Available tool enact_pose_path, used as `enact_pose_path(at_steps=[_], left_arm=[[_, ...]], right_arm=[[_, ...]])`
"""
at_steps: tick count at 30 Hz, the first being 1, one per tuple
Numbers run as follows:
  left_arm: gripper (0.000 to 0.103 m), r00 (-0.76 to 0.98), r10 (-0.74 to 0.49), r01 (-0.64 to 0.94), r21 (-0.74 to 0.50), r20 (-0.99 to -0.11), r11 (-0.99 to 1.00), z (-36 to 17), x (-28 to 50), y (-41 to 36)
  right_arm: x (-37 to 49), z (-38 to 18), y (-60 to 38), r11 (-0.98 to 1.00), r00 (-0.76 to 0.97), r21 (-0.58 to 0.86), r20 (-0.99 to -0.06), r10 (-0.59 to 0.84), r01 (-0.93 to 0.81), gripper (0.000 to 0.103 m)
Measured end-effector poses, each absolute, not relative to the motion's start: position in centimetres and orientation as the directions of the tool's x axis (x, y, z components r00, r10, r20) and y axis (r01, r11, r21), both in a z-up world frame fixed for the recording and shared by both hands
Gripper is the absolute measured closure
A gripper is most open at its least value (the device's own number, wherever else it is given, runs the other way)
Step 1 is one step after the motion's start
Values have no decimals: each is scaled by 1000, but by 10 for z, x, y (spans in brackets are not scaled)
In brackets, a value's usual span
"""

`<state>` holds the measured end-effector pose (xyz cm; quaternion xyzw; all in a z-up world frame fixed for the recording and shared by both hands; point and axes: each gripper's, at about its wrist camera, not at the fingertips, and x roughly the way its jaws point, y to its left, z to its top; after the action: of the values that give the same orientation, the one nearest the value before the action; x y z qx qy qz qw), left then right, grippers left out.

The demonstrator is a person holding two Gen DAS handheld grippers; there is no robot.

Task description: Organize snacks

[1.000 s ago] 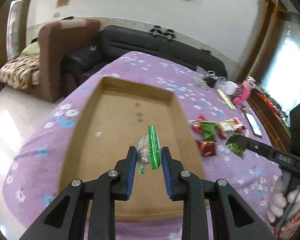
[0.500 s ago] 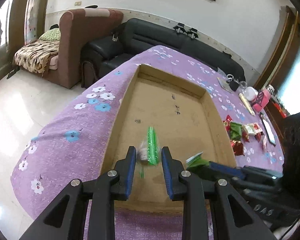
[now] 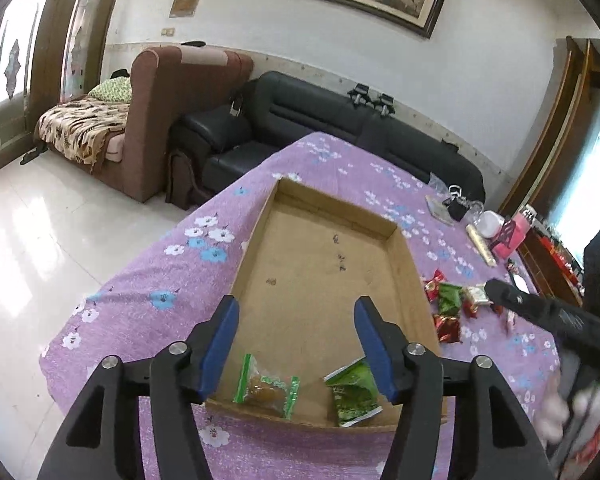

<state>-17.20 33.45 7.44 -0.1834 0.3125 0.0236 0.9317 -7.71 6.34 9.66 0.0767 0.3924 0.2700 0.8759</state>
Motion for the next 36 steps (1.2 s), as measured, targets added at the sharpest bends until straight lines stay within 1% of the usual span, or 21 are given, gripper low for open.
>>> enact_pose_path(at_steps=[2, 5, 9, 12, 14, 16, 17, 20, 21, 22, 25, 31, 36], left_arm=[[37, 809, -82, -144, -332, -582, 932, 77, -173, 330], [35, 811, -110, -113, -338, -574, 935, 81, -173, 320], [34, 808, -139, -74, -333, -573, 940, 84, -172, 305], [34, 803, -157, -50, -328, -575, 943, 86, -172, 295], [33, 798, -171, -34, -326, -578, 945, 86, -172, 290], [32, 795, -182, -17, -321, -578, 947, 87, -171, 285], [32, 794, -186, -11, -319, -578, 948, 87, -171, 283], [32, 787, -207, 12, -321, -581, 947, 86, -166, 275], [32, 783, -218, 24, -322, -583, 947, 85, -164, 271], [32, 778, -226, 34, -320, -586, 947, 83, -162, 267], [32, 761, -249, 59, -319, -599, 946, 80, -156, 255], [30, 747, -256, 80, -299, -614, 951, 79, -151, 240], [29, 740, -252, 69, -302, -623, 951, 80, -148, 238]], right_arm=[[-58, 94, 39, 883, 578, 330, -668, 468, -334, 70], [-34, 83, 26, 911, 569, 311, -711, 412, -270, 70], [-1, 66, 39, 940, 554, 238, -762, 336, -243, 70], [12, 48, 54, 949, 516, 209, -801, 304, -235, 70], [17, 38, 61, 964, 520, 154, -818, 248, -217, 69], [18, 30, 62, 968, 499, 131, -837, 224, -214, 69], [16, 27, 60, 970, 498, 116, -841, 210, -214, 72], [4, 27, 50, 967, 498, 116, -839, 219, -229, 80], [-1, 28, 44, 964, 492, 127, -840, 230, -233, 82], [-5, 28, 39, 961, 486, 140, -840, 242, -238, 85], [-20, 31, 24, 954, 471, 169, -839, 271, -248, 88], [-43, 32, -15, 953, 454, 220, -842, 293, -206, 89], [-59, 35, -49, 953, 482, 251, -823, 301, -167, 89]])
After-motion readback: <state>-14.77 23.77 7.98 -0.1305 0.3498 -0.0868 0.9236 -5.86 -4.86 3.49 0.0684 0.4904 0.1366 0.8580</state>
